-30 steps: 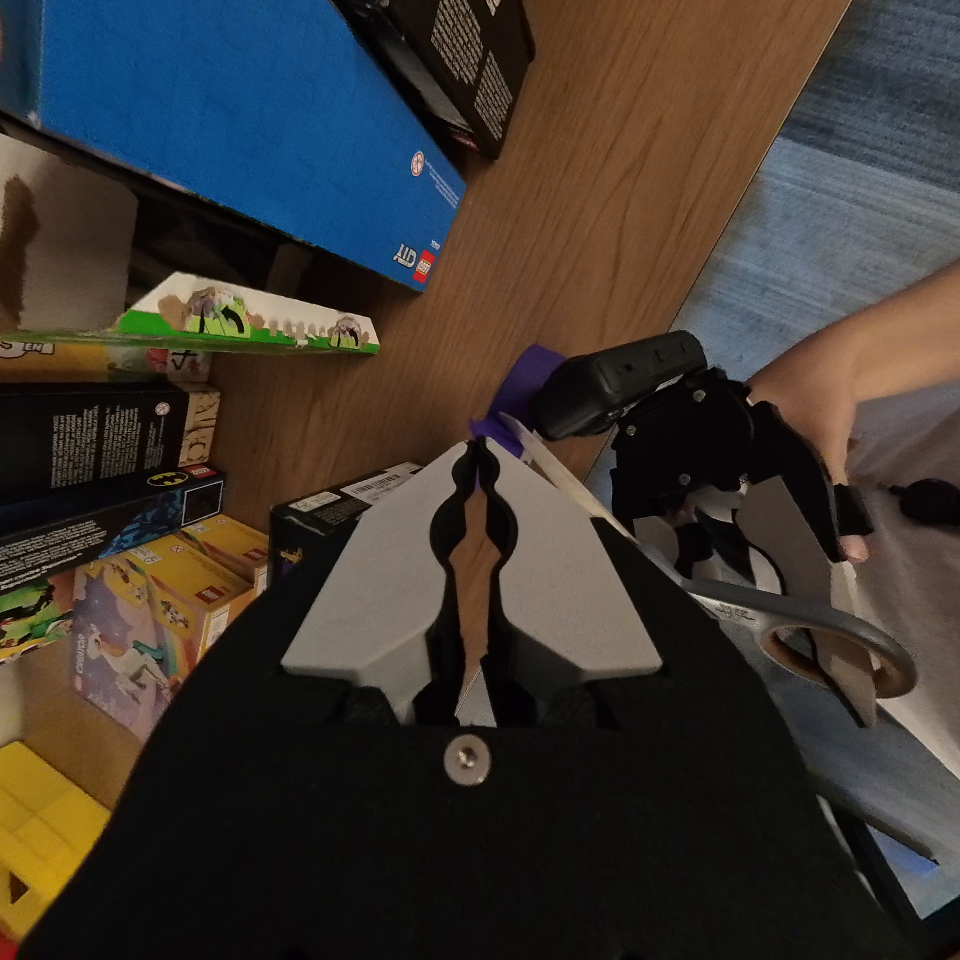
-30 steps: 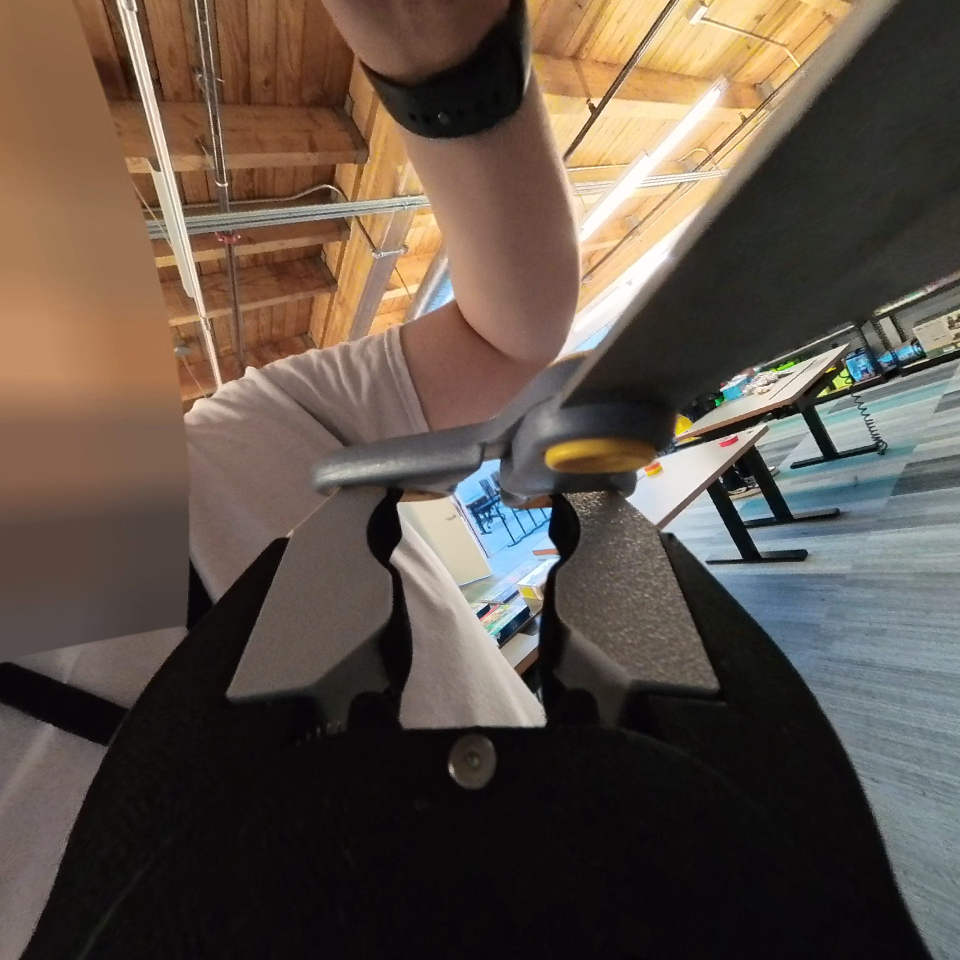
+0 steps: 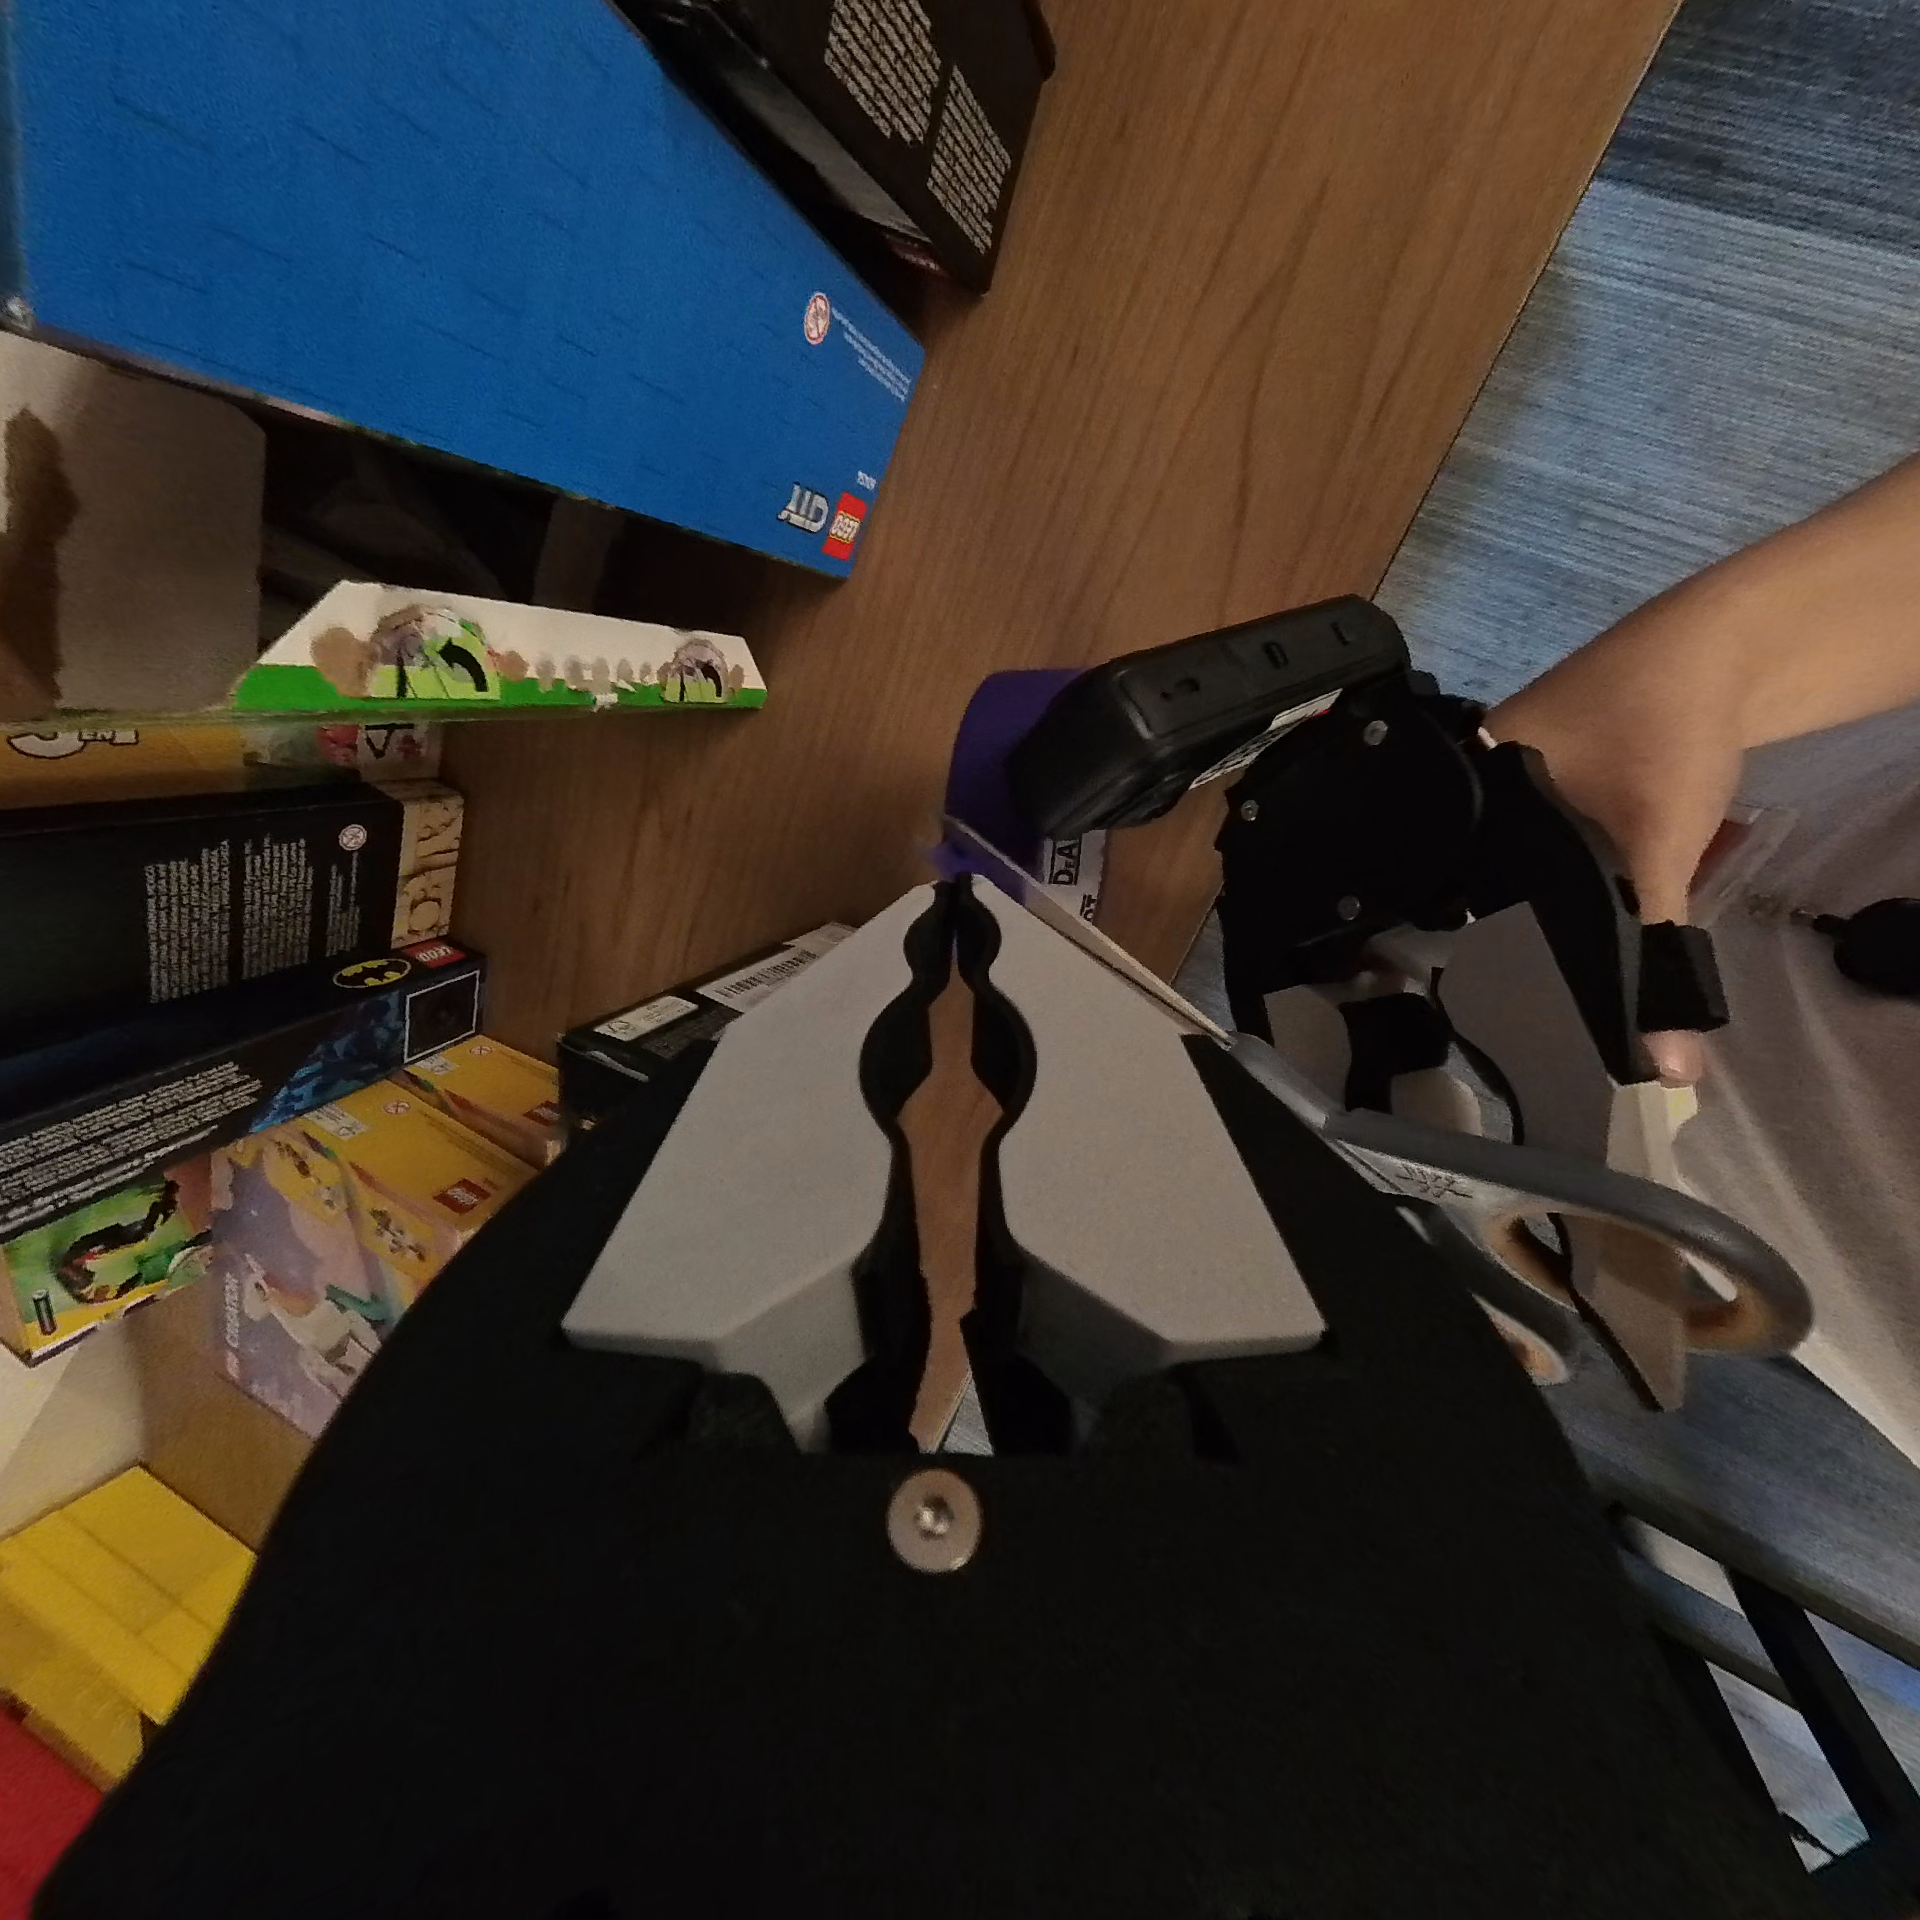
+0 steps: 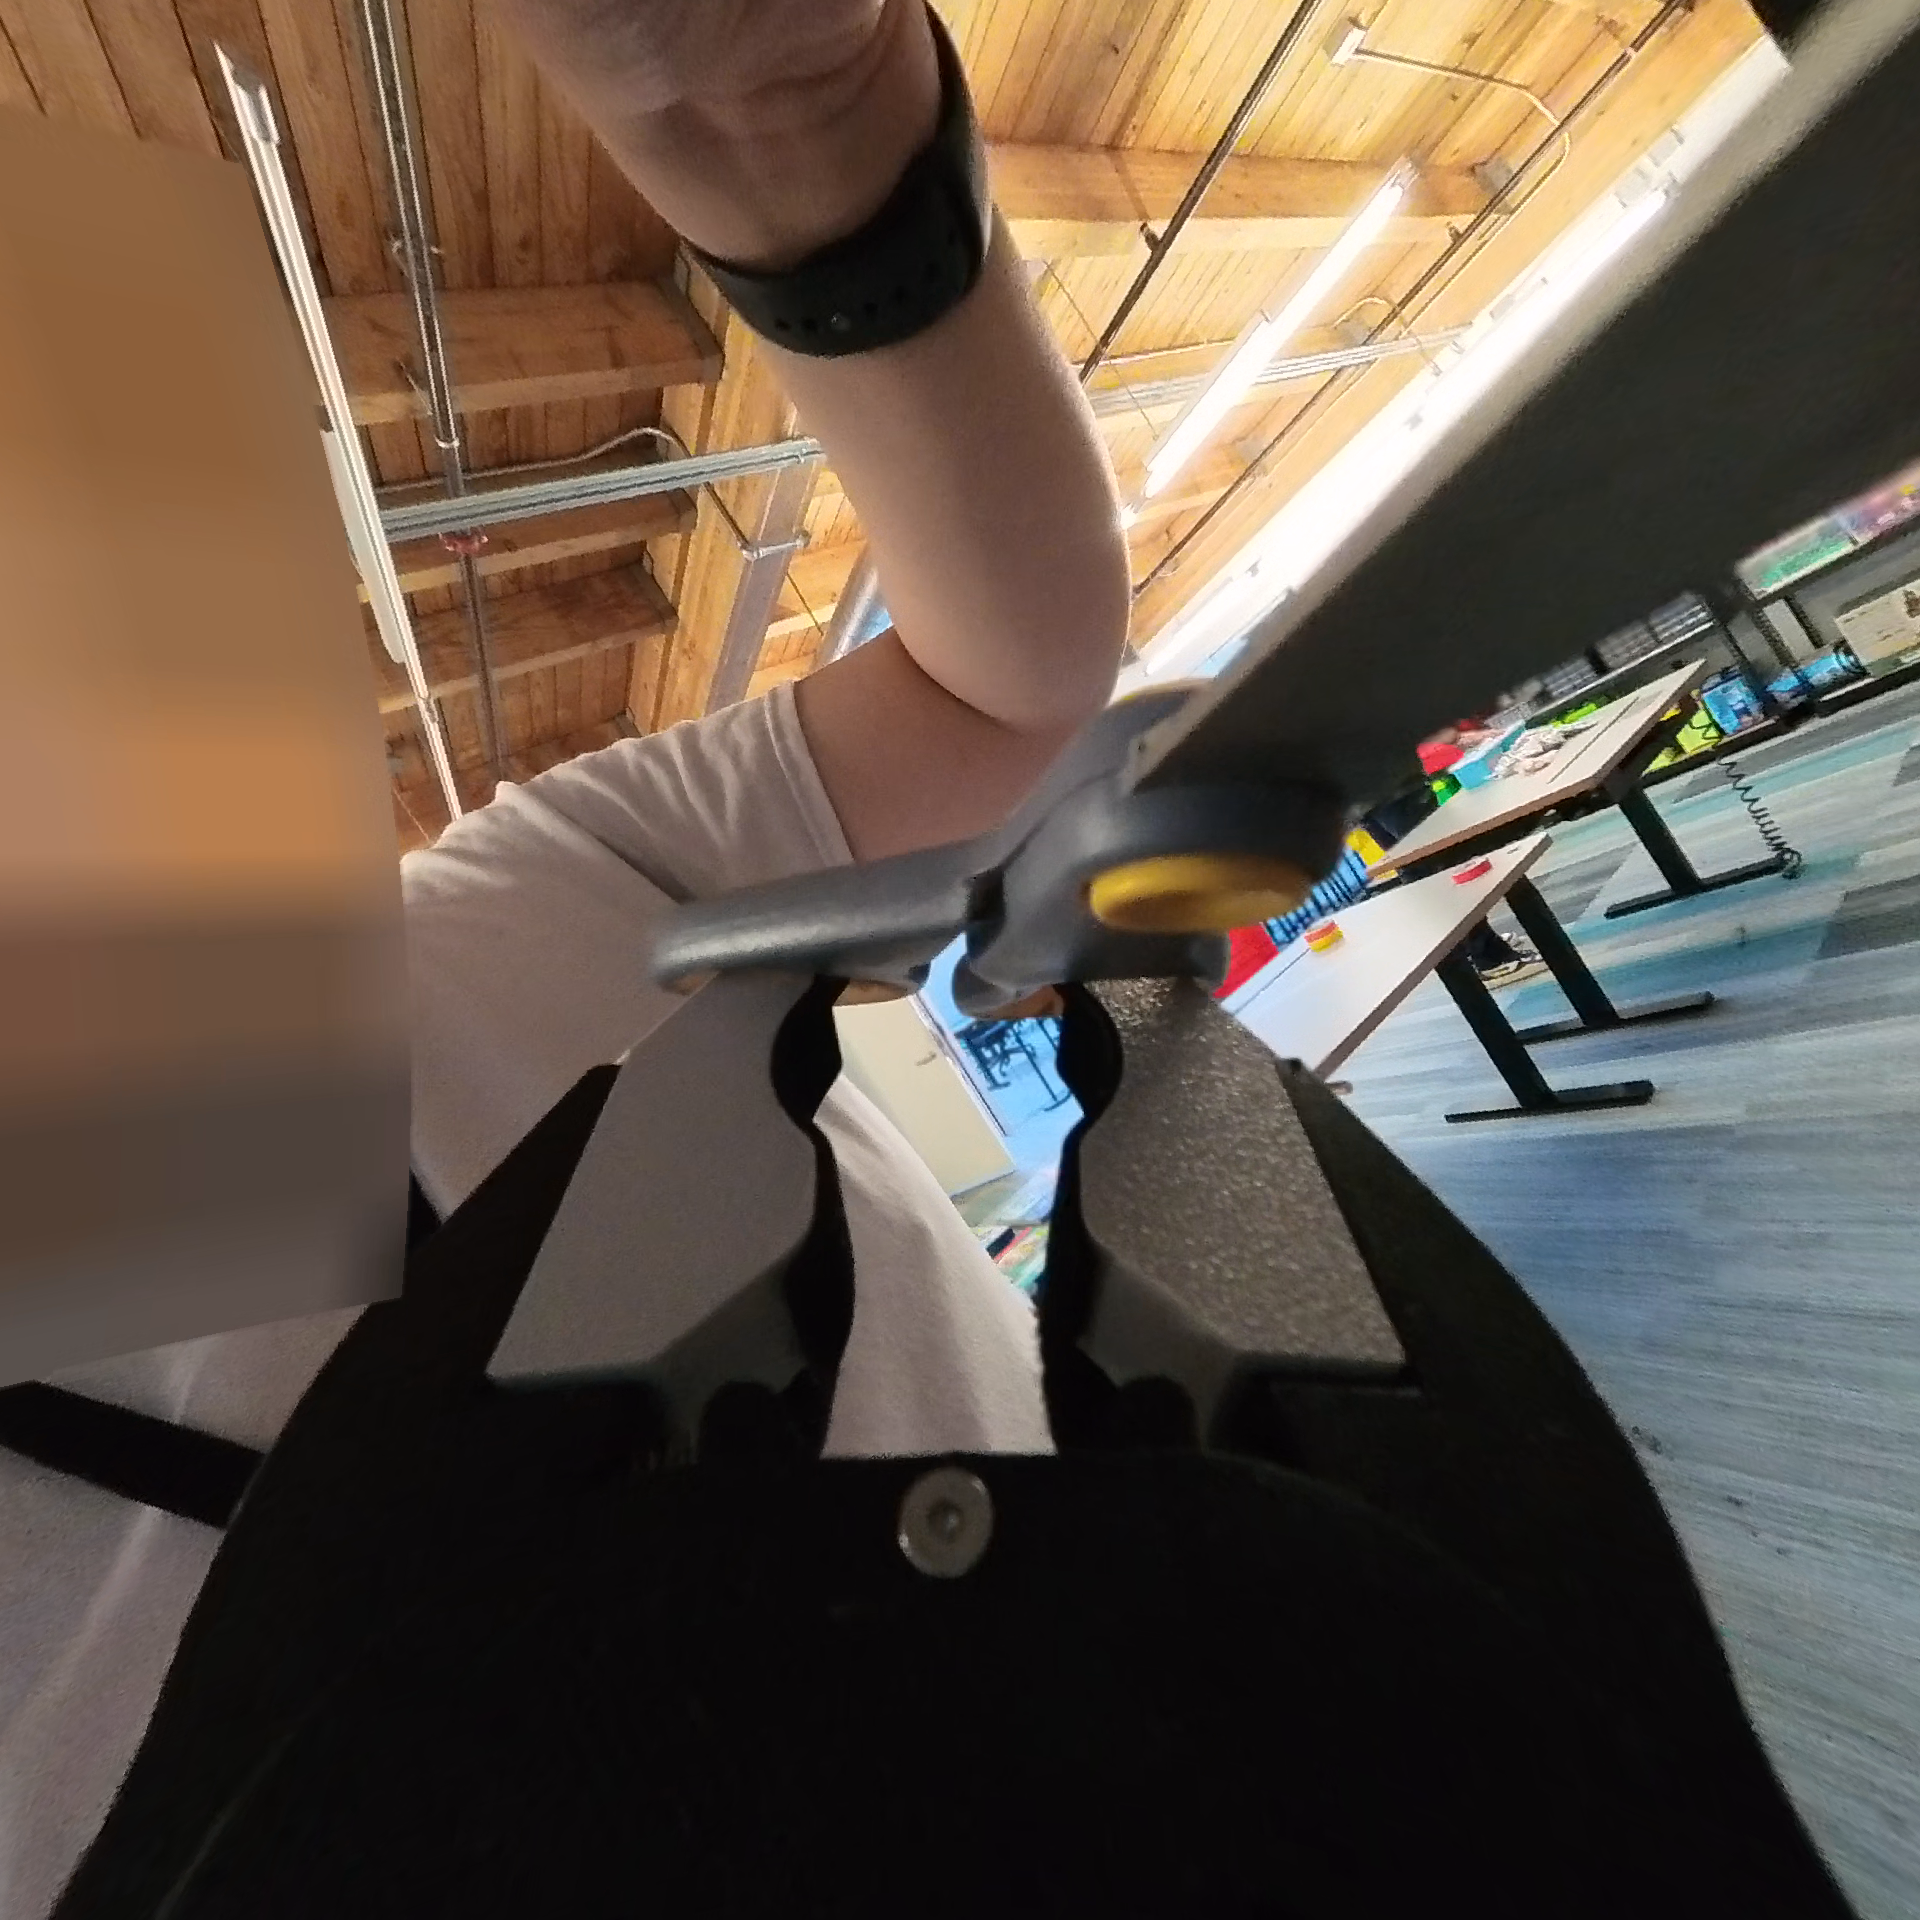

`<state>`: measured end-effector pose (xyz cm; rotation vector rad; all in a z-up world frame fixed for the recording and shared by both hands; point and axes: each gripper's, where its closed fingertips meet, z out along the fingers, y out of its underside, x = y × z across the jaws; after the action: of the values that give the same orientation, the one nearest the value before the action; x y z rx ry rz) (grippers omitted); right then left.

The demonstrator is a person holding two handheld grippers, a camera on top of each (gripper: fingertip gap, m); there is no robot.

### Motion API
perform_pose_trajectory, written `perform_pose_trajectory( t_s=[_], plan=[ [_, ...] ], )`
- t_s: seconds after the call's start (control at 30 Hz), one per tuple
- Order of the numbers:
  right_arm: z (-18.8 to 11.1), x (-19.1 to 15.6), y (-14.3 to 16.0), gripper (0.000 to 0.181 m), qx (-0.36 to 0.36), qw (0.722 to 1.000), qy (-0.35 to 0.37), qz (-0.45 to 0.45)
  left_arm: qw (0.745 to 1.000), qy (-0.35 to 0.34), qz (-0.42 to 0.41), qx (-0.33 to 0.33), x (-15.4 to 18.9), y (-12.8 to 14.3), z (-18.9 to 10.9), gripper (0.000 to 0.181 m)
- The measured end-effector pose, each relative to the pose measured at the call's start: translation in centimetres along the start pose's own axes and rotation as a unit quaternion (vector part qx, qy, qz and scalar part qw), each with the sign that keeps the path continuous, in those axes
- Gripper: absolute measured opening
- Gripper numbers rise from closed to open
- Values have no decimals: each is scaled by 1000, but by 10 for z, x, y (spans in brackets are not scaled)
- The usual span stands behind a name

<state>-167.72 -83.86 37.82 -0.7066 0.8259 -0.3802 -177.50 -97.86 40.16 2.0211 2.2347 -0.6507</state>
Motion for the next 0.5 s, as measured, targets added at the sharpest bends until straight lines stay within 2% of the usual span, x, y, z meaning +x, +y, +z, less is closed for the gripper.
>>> perform_pose_trajectory(
  t_s=[0.27,0.5],
  plan=[
    [-5,4,-9,28,26,1000,17,-3,1000,-7,0,-1,-10,-5,4,0],
    [-15,11,-16,27,36,998,52,-7,999,-30,-10,10,-29,-8,0,0]
  ],
)
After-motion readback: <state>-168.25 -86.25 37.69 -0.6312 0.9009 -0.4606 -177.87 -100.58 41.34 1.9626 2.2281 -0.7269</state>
